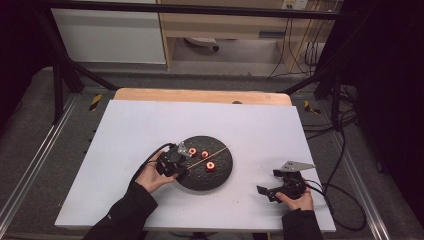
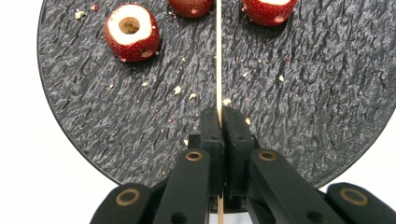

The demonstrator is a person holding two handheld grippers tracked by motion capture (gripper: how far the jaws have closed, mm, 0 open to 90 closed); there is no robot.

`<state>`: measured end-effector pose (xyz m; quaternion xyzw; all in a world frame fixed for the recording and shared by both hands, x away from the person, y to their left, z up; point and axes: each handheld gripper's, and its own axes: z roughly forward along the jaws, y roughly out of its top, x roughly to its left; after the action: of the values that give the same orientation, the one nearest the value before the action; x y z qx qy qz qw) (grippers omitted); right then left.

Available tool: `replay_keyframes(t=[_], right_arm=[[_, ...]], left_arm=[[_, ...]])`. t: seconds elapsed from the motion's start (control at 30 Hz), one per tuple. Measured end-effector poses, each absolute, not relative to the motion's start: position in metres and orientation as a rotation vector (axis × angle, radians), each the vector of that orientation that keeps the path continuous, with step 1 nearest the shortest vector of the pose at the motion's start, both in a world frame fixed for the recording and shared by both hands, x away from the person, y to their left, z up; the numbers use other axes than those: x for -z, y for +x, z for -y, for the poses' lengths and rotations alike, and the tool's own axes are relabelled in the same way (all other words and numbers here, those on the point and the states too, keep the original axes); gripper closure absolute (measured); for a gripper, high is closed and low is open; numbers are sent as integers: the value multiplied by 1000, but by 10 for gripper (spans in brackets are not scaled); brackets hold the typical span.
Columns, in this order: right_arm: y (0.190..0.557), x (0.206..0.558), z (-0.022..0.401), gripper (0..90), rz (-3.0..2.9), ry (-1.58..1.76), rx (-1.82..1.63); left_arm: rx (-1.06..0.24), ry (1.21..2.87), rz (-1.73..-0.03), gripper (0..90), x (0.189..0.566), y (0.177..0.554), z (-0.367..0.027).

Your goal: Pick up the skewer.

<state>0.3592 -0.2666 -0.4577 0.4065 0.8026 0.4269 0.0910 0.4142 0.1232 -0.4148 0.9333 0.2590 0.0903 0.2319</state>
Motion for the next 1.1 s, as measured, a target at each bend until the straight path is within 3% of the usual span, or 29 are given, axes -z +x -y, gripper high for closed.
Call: replay_keyframes(t=[1.1], right_arm=[[359, 458, 266, 7, -2386, 1210, -1261]], left_arm=[[-263, 2307, -772, 883, 405, 383, -158]])
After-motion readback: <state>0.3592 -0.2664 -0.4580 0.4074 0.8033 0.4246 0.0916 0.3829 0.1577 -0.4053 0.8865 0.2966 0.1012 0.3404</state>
